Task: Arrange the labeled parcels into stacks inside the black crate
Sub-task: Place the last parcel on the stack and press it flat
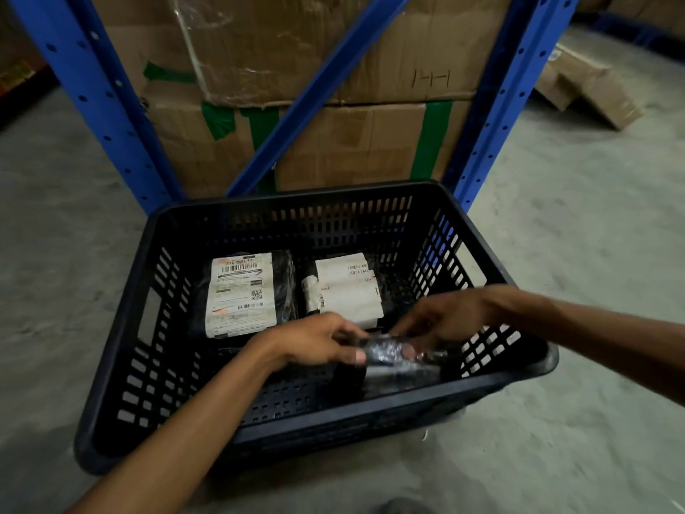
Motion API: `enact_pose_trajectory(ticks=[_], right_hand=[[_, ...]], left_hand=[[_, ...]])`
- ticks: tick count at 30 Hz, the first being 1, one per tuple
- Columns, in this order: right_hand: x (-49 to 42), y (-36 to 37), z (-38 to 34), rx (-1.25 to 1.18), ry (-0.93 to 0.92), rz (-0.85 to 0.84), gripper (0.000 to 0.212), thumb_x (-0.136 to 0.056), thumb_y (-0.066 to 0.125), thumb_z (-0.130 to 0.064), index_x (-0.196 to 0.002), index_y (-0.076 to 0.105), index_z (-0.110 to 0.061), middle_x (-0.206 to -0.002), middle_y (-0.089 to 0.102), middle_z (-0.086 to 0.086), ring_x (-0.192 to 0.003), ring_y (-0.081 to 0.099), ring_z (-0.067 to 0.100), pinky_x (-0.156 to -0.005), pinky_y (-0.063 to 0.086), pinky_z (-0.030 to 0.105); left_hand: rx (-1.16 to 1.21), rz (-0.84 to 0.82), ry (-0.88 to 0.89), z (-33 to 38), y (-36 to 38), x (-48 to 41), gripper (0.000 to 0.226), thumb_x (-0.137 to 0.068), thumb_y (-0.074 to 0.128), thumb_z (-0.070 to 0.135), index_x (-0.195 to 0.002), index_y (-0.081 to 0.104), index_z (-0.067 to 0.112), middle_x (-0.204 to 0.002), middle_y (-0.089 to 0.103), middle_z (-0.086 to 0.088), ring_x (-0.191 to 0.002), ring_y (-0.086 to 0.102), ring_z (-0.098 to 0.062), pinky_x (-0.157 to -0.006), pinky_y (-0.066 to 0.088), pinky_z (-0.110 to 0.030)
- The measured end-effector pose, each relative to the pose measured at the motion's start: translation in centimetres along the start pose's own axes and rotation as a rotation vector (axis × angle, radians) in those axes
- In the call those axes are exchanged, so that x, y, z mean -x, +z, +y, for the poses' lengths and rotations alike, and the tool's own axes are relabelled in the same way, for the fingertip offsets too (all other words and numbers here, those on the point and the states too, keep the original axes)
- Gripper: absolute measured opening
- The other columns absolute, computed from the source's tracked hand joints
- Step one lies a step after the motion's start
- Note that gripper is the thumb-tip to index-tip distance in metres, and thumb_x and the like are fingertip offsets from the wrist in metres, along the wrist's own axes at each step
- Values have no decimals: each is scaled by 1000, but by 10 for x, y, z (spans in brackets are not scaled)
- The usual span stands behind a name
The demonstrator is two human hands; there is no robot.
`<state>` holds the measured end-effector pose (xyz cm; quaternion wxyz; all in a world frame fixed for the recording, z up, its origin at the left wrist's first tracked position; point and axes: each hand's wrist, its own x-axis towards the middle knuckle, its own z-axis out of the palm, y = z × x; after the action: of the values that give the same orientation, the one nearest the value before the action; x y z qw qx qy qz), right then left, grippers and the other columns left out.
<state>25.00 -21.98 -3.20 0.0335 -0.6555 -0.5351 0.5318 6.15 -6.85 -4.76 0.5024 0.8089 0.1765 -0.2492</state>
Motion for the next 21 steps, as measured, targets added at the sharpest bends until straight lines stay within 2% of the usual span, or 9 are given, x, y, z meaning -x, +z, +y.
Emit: enact_pose_trajectory(ticks=[3, 6, 9, 11, 13, 16, 17, 18, 21], right_hand=[[20, -30, -4, -135, -12, 121, 48, -90, 61, -50, -122, 69, -16, -103, 74, 2, -89, 67, 18, -76, 55, 27], [35, -59, -6, -412, -54, 288, 50, -89, 60, -51, -120, 67, -12, -119, 74, 10, -106, 71, 22, -84, 60, 25], [39, -77, -12, -620, -60, 387, 53, -85, 64, -53, -118, 70, -12, -123, 73, 12, -109, 70, 25, -92, 58, 33], [35, -81, -15, -723, -18, 392, 53, -83, 66, -53, -114, 71, -10, -121, 74, 12, -107, 71, 26, -98, 55, 39], [29, -80, -16, -865, 19, 398, 47, -83, 68, -50, -109, 72, -11, -113, 76, 11, -100, 73, 24, -94, 56, 38], [20, -74, -17, -1069, 63, 452, 42, -82, 66, -58, -92, 68, -17, -87, 67, 6, -83, 63, 23, -83, 50, 36], [17, -70, -18, -1094, 73, 473, 44, -79, 65, -62, -87, 66, -19, -82, 63, 5, -80, 58, 23, -79, 47, 36], [14, -65, -18, -1104, 73, 494, 48, -76, 67, -65, -90, 65, -19, -86, 64, 5, -83, 57, 24, -79, 45, 36], [0, -38, -22, -1111, -19, 526, 49, -79, 71, -54, -111, 72, -17, -117, 73, 3, -110, 65, 28, -100, 47, 38]], left_hand=[[255, 288, 124, 2, -6, 6, 32, -90, 65, 43, -122, 69, 41, -108, 74, 16, -96, 65, 2, -76, 45, -18], [471, 521, 216, 11, -13, 10, 25, -80, 64, 63, -102, 73, 54, -110, 74, 24, -97, 64, 16, -83, 44, -18], [606, 528, 300, 16, -15, 9, 56, -70, 78, 56, -122, 67, 39, -121, 74, 14, -111, 67, 4, -97, 51, -24], [673, 552, 317, 18, -14, 7, 65, -69, 84, 45, -129, 65, 29, -121, 74, 7, -114, 69, -8, -101, 52, -32], [786, 620, 293, 18, -14, 5, 62, -71, 85, 40, -129, 67, 26, -118, 76, 4, -111, 71, -13, -100, 54, -36], [967, 711, 230, 17, -15, 5, 50, -79, 80, 30, -127, 69, 21, -105, 81, 6, -97, 76, -9, -81, 60, -21], [1004, 739, 190, 17, -15, 5, 45, -81, 79, 29, -125, 71, 21, -102, 81, 6, -95, 77, -10, -81, 60, -22], [1033, 760, 146, 17, -15, 5, 42, -82, 78, 29, -122, 72, 20, -102, 81, 5, -97, 76, -13, -86, 60, -27], [1126, 776, 36, 17, -14, 4, 37, -84, 76, 29, -118, 75, 14, -108, 80, -4, -105, 73, -23, -98, 55, -43]])
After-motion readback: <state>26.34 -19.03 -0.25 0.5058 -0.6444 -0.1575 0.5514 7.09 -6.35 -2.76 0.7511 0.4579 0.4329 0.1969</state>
